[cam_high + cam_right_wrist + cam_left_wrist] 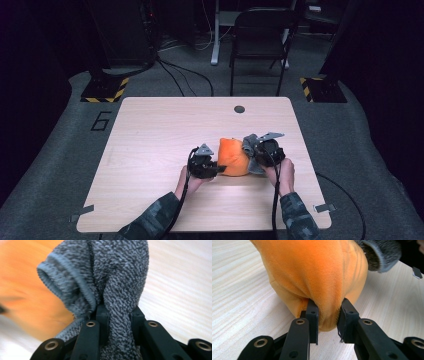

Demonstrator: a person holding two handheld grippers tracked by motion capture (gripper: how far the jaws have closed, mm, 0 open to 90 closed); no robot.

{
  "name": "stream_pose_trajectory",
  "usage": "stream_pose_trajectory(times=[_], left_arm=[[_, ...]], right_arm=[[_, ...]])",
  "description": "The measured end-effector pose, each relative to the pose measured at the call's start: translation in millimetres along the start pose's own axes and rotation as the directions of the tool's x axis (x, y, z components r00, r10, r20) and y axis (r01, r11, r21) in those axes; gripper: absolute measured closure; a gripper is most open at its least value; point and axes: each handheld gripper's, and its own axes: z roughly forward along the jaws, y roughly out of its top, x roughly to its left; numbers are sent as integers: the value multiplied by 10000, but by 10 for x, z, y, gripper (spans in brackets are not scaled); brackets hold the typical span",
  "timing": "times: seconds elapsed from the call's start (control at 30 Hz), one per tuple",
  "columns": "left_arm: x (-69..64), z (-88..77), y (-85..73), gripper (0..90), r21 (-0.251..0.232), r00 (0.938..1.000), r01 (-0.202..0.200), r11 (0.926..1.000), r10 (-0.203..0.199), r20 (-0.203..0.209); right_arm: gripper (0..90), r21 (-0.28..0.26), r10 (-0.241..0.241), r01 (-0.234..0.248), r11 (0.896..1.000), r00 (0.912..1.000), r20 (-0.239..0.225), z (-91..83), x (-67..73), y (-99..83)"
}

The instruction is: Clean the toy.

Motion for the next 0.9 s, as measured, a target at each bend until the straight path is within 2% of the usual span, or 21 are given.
stream_pose_trajectory(times=[0.03, 0.13, 0.17, 0.2, 0.23, 0.27, 0.37, 0.43, 0.53, 0.57, 0.6, 0.63, 0.67, 0.7, 0.8, 0.83, 0.87, 0.9], left_arm=[[0, 0, 0, 732, 0, 10000, 0, 10000, 0, 0], [1, 0, -3, 732, 4, 10000, 10, 10000, -10, -18], [1, 0, -3, 733, 4, 10000, 10, 10000, -10, -18], [11, -7, -1, 732, 10, 10000, -24, 10000, 24, -31], [11, -6, -1, 732, 4, 10000, 4, 10000, -4, -32], [10, -6, -1, 732, -2, 10000, 18, 10000, -18, -36], [10, -9, 0, 732, 16, 10000, -18, 10000, 18, -53], [5, -8, 0, 732, 13, 10000, 10, 10000, -10, -86], [3, -1, -4, 732, -19, 9999, 116, 9999, -116, -102], [3, -1, -4, 732, -19, 9999, 116, 9999, -116, -102], [1, -2, -2, 732, -10, 9999, 49, 10000, -49, -136], [-6, -3, 0, 732, 12, 9999, 39, 10000, -39, -163], [-11, -1, 2, 732, 14, 9998, -70, 10000, 70, -189], [-12, -4, 1, 732, 53, 9998, -88, 9999, 89, -170], [-17, -5, 0, 732, 66, 9996, -147, 9999, 148, -243], [-17, -5, 0, 732, 66, 9996, -147, 9999, 148, -243], [-15, -1, -3, 732, 57, 9997, -90, 9999, 92, -246], [-15, -1, -3, 732, 57, 9997, -90, 9999, 92, -246]], right_arm=[[758, 0, 0, 0, 10000, 10000, 0, 0, 0, 0], [757, 644, 223, -232, 9977, 9996, 151, 214, -162, -141], [757, 644, 223, -232, 9977, 9996, 151, 214, -162, -141], [754, 1058, 481, -489, 9932, 9988, 102, 294, -209, -192], [753, 1058, 402, -411, 9935, 9991, 103, 309, -241, -196], [752, 1060, 644, -651, 9922, 9979, 104, 291, -250, -189], [751, 742, 494, -505, 9960, 9986, 168, 217, -289, -149], [750, 64, 569, -571, 9983, 9982, 184, -20, -268, -42], [750, -816, 335, -343, 9961, 9994, -114, -304, -139, 105], [750, -816, 335, -343, 9961, 9994, -114, -304, -139, 105], [750, -1158, 160, -197, 9931, 9993, -329, -382, -70, 152], [751, -1442, -139, 50, 9895, 9981, -608, -447, 1, 194], [752, -1804, -646, 471, 9825, 9936, -922, -534, 198, 259], [752, -1916, -924, 705, 9789, 9898, -1081, -548, 300, 283], [753, -1851, -1571, 1325, 9737, 9796, -1254, -487, 547, 306], [755, -1691, -1655, 1429, 9752, 9779, -1279, -427, 595, 295], [757, -1472, -1625, 1448, 9784, 9799, -1157, -363, 633, 281], [757, -1472, -1625, 1448, 9784, 9799, -1157, -363, 633, 281]])
